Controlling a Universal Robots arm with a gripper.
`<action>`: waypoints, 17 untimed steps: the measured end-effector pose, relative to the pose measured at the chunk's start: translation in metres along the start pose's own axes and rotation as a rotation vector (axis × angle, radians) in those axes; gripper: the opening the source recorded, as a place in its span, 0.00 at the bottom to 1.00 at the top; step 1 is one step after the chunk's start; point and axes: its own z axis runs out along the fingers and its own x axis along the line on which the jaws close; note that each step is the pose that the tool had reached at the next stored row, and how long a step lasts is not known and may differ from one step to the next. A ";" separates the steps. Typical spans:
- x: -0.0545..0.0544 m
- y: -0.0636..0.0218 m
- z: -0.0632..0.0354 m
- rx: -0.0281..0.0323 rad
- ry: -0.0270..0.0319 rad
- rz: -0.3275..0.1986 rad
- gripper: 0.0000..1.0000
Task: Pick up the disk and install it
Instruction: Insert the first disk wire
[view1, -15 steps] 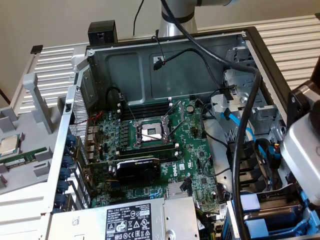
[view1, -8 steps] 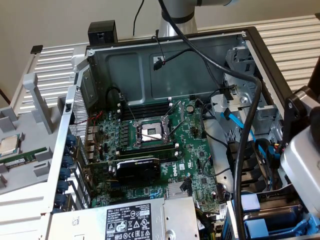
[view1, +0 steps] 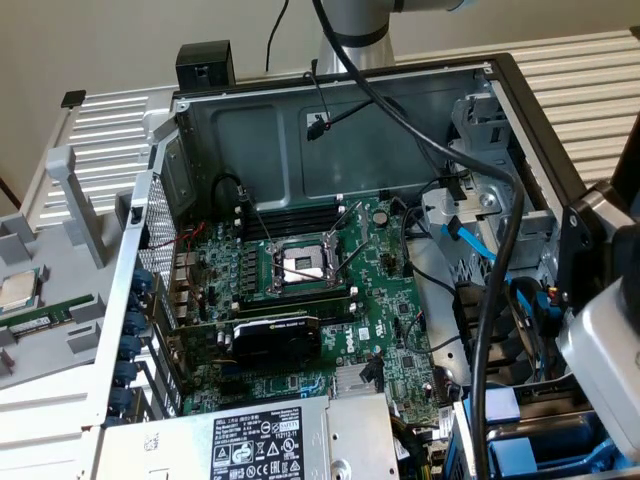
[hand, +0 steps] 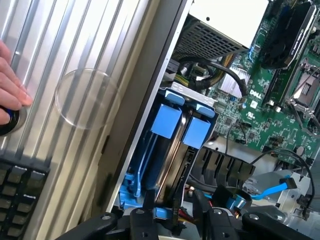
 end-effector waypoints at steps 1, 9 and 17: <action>0.001 -0.0001 0.0008 -0.0007 -0.0030 -0.002 0.43; 0.008 -0.0007 0.0025 -0.0206 -0.0532 0.006 0.43; 0.020 -0.0021 -0.0005 -0.0066 -0.1168 0.011 0.43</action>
